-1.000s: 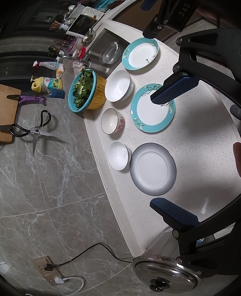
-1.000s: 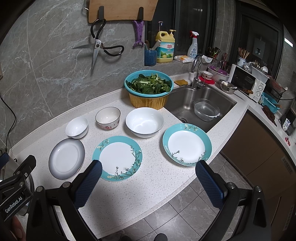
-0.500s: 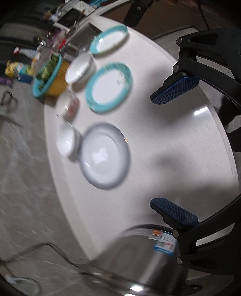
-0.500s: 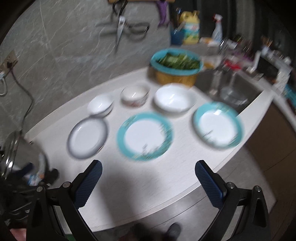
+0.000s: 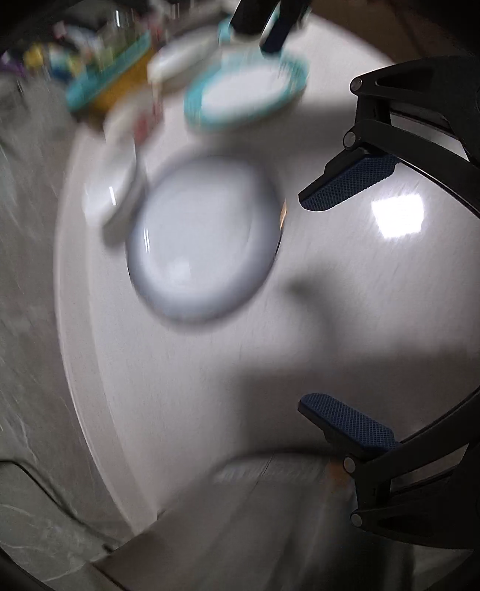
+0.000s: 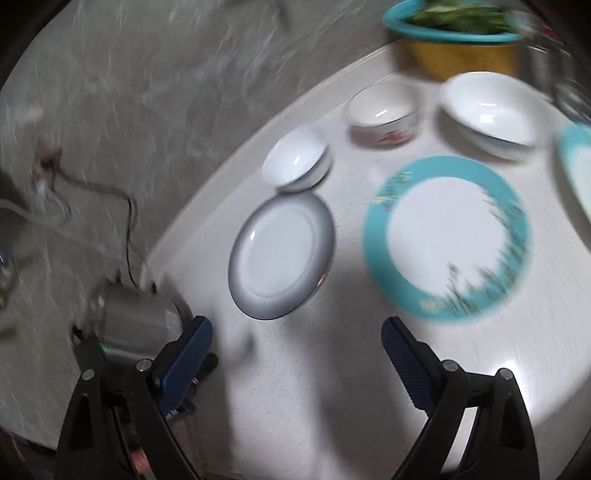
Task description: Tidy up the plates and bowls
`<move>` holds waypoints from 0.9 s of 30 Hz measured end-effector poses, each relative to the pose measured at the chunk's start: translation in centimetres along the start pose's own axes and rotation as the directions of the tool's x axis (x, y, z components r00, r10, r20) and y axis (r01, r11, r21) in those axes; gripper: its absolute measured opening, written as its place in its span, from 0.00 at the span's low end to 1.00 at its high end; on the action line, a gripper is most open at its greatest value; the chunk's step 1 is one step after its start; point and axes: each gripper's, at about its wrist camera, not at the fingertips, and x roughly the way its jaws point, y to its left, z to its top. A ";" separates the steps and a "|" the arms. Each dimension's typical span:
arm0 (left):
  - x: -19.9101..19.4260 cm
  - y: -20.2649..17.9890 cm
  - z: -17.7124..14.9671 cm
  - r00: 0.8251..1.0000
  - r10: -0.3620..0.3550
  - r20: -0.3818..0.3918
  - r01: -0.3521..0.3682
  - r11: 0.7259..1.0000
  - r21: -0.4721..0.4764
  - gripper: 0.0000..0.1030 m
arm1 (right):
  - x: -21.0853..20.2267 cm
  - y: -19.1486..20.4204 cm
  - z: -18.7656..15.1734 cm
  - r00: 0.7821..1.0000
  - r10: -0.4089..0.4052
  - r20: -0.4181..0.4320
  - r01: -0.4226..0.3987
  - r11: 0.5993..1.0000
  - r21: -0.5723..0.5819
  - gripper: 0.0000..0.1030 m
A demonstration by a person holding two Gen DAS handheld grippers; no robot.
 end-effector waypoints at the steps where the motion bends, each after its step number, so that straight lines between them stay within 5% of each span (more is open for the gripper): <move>1: 0.8 0.1 1.1 1.000 0.011 -0.016 -0.011 1.000 -0.015 0.97 | 1.3 0.1 1.2 0.999 0.016 -0.033 -0.017 1.000 -0.021 0.79; 3: 2.1 0.7 3.2 1.000 0.015 -0.005 -0.015 0.997 -0.077 0.97 | 3.2 -0.2 3.4 0.997 0.026 -0.079 -0.030 0.999 -0.044 0.64; 8: 5.8 2.3 8.3 1.000 0.017 -0.025 -0.020 0.993 -0.120 0.96 | 6.7 -1.6 7.9 0.989 0.015 -0.150 -0.017 1.000 -0.011 0.62; 12: 8.1 2.9 10.2 0.997 -0.040 -0.073 0.031 0.992 -0.122 0.54 | 8.2 -3.4 9.4 0.983 0.030 -0.183 -0.029 1.000 0.008 0.59; 15: 10.0 3.0 11.2 0.989 -0.104 -0.109 0.092 0.990 -0.109 0.40 | 9.0 -4.4 10.0 0.983 0.023 -0.181 -0.019 0.999 0.026 0.57; 21: 12.5 3.1 11.9 0.971 -0.197 -0.134 0.179 0.975 -0.132 0.40 | 10.8 -5.8 10.4 0.977 -0.004 -0.212 0.014 0.999 0.048 0.56; 27: 12.5 2.8 11.8 0.966 -0.213 -0.144 0.196 0.973 -0.124 0.40 | 11.8 -6.2 10.3 0.970 0.003 -0.244 0.004 1.000 0.027 0.49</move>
